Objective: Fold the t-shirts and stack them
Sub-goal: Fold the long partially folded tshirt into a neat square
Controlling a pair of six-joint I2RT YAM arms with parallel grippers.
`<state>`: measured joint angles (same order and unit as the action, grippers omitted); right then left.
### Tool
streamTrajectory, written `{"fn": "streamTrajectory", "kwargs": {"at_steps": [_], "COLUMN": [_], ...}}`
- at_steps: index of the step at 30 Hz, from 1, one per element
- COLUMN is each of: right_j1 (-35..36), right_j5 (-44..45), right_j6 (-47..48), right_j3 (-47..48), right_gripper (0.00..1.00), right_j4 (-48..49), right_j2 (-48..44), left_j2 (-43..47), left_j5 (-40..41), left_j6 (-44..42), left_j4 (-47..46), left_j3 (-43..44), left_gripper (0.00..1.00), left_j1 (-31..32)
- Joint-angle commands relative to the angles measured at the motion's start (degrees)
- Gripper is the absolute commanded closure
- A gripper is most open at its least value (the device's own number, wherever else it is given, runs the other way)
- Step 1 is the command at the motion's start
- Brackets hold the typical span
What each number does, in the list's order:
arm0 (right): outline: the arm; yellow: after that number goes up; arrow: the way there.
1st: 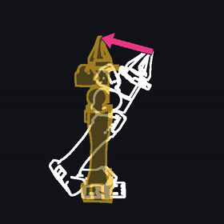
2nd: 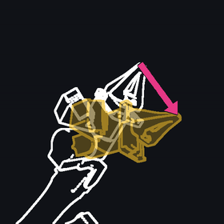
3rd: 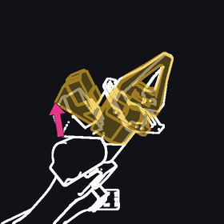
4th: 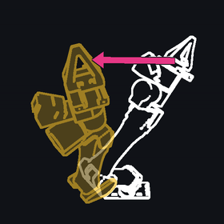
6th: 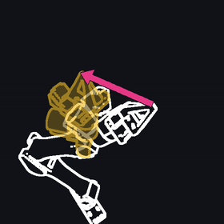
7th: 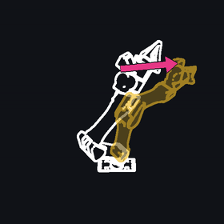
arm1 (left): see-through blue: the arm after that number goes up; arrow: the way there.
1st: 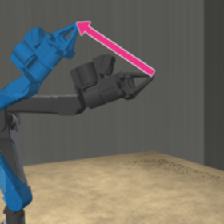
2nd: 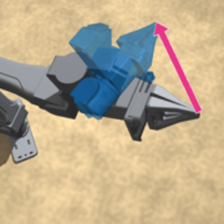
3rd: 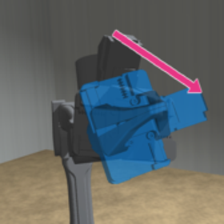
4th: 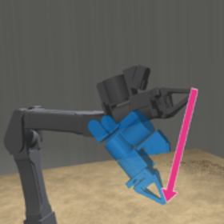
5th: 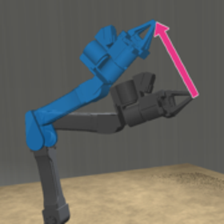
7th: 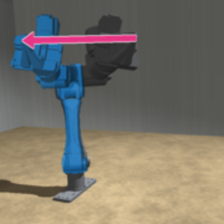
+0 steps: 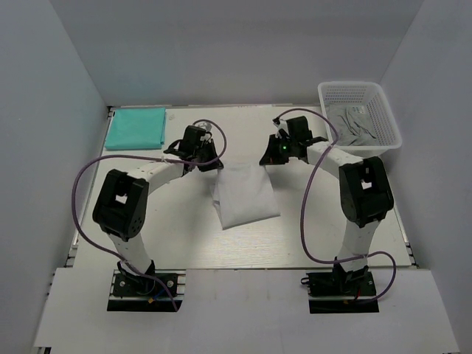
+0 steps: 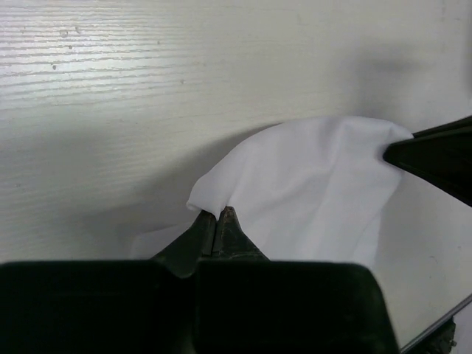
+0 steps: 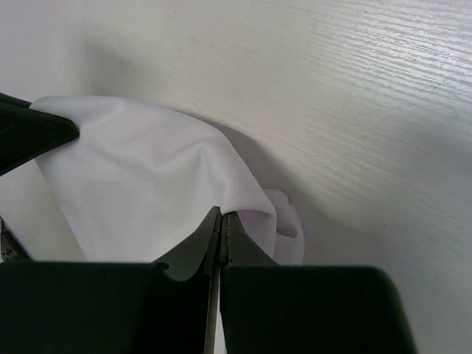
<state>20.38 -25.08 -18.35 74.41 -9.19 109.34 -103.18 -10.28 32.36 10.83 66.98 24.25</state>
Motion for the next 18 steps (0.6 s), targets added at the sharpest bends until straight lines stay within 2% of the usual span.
{"fn": "streamTrajectory", "kwargs": {"at_steps": [1,9,17,18], "right_j1": [0.54,0.89,2.03,2.12], "right_j5": [-1.38,-2.07,-2.43,-2.52], "right_j6": [-0.99,-1.16,-0.64,-0.37], "right_j3": [-1.54,-3.31,0.82,1.95], "right_gripper": [1.00,1.00,1.00,1.00], "right_j4": [3.12,3.83,2.95,2.95], "right_j2": [-3.61,-5.28,0.96,2.09], "left_j2": [7.10,14.75,12.22,11.69], "left_j5": [-2.19,-0.88,5.00,7.79], "left_j6": [-0.11,3.59,8.60,9.21], "left_j4": [-1.68,-3.54,-3.45,-3.45], "left_j3": [-2.81,-11.78,-16.00,-16.00], "left_gripper": [1.00,1.00,1.00,1.00], "left_j1": [0.27,0.27,-0.52,-1.04]}}
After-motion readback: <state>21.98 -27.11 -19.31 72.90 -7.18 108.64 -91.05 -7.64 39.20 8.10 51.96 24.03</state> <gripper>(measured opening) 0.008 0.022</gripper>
